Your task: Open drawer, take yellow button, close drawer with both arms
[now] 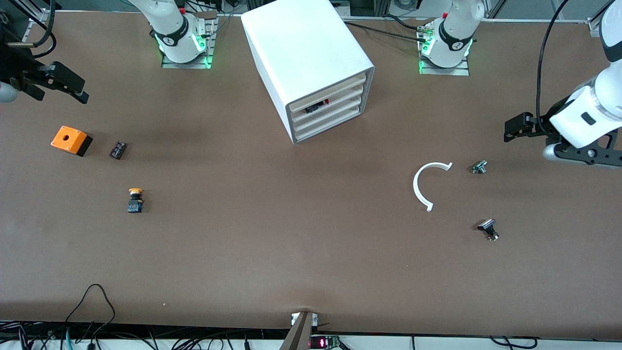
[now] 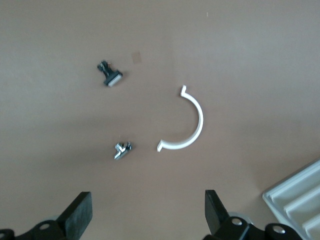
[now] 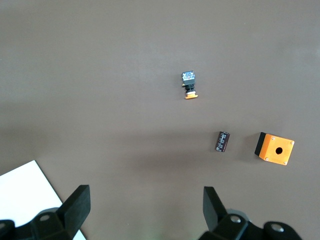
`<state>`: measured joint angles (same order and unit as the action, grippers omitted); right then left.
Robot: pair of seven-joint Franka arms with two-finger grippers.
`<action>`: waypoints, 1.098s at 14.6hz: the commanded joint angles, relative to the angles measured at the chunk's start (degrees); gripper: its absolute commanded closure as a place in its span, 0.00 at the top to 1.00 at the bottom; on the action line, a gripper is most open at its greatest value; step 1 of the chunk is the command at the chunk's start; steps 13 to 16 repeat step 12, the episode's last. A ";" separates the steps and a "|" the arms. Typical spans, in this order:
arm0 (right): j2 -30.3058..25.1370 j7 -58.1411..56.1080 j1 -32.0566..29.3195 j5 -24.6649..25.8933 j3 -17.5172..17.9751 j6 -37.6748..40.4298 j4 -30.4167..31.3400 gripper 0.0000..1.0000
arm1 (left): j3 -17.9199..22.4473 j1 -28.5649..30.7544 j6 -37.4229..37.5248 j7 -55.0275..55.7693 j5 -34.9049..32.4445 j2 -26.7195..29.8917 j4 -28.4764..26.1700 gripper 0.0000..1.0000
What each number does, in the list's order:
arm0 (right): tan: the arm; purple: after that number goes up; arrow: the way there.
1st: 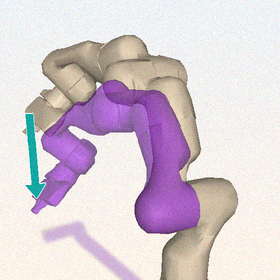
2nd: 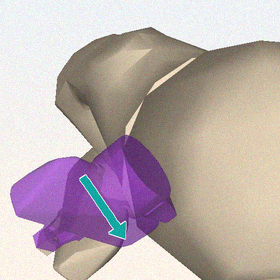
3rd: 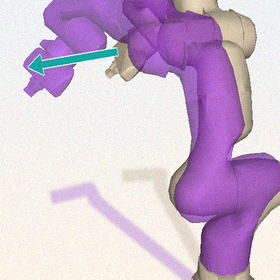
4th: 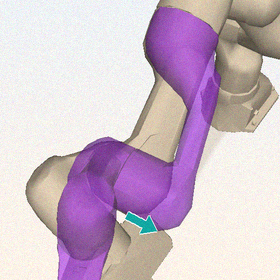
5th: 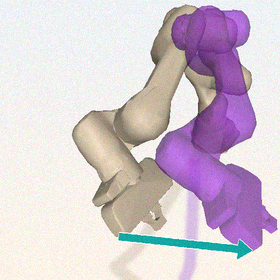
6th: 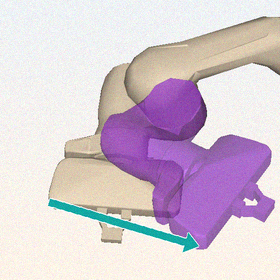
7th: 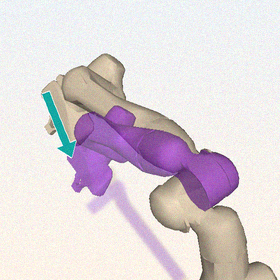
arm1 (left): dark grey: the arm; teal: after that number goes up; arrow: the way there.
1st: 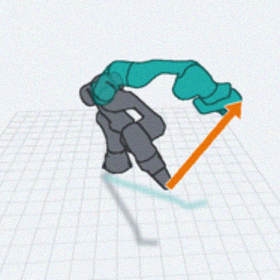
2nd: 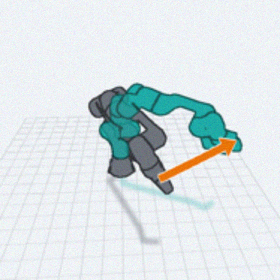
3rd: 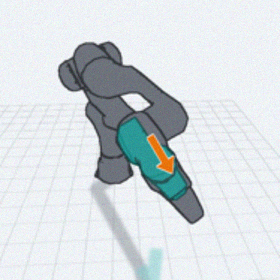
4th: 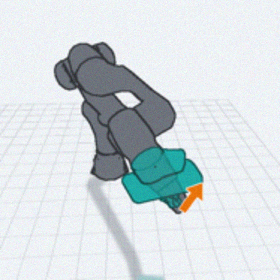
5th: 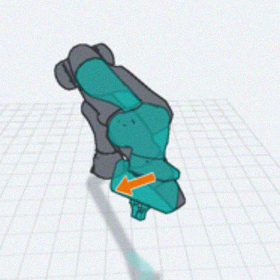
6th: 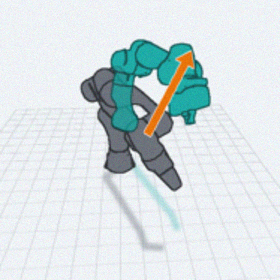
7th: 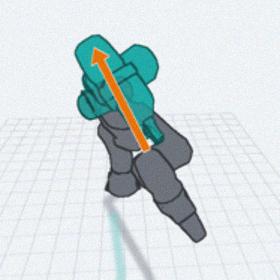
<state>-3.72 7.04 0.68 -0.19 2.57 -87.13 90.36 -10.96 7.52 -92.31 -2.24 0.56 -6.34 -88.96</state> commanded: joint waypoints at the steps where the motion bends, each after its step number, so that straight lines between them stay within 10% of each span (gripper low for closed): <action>1: -1.11 1.05 -1.21 0.37 1.47 -0.67 0.96 1.00 | 9.70 -8.20 -7.27 -2.59 1.82 8.10 -11.23 0.99; 16: -0.76 -0.27 -1.21 0.02 1.47 -0.50 0.35 1.00 | 13.77 -15.17 -4.55 -3.39 -3.37 8.27 -9.30 0.99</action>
